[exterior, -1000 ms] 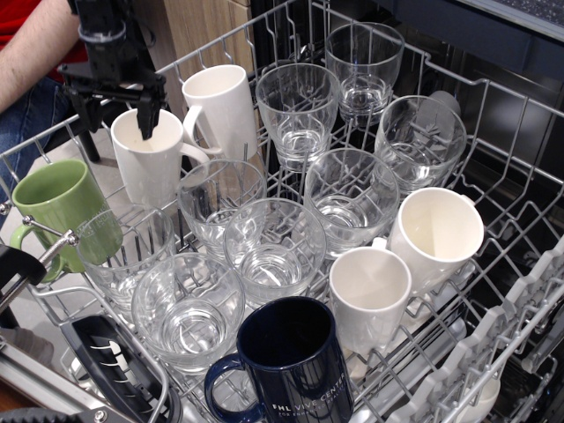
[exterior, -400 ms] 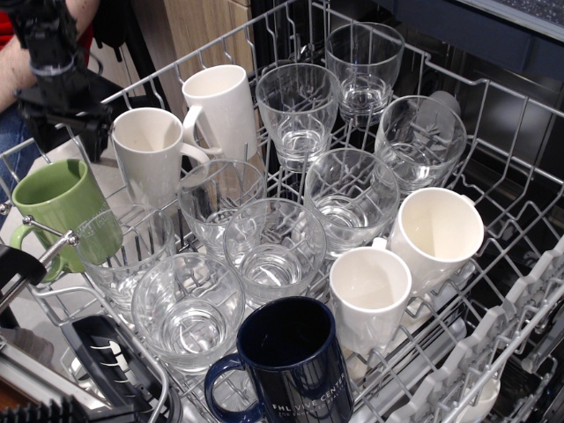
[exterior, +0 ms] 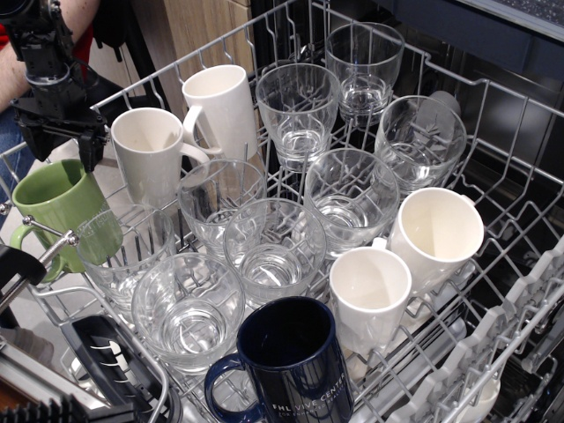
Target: Pick up green mug
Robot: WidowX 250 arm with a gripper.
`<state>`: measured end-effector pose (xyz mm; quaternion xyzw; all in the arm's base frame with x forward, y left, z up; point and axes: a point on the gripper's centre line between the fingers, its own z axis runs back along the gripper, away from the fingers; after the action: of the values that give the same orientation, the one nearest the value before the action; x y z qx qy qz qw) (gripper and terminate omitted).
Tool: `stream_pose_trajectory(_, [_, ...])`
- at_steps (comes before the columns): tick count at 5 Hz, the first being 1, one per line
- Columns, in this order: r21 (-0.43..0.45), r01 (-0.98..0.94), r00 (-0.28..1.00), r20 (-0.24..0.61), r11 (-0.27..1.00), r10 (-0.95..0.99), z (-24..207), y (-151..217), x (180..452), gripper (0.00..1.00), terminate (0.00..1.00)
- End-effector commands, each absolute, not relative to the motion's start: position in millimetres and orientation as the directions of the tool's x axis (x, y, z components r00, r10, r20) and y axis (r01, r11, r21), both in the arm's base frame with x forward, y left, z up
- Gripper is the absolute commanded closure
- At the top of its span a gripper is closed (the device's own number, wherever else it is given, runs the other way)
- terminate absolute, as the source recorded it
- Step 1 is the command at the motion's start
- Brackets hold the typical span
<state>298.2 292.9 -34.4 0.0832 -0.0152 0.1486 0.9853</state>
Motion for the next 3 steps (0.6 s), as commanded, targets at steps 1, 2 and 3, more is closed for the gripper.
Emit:
stream_pose_trajectory(1, [0.147, -0.300, 0.953, 0.088, 0.942, 0.290, -43.7, 293.0, 300.6, 0.00, 0.00])
stream_pose_trajectory(2, [0.135, -0.309, 0.951, 0.076, 0.941, 0.301, -57.2, 285.5, 298.9, 0.00, 0.00])
stream_pose_trajectory(3, [0.092, -0.348, 0.937, 0.055, 0.933, 0.344, -49.9, 282.1, 303.0, 1.00, 0.00])
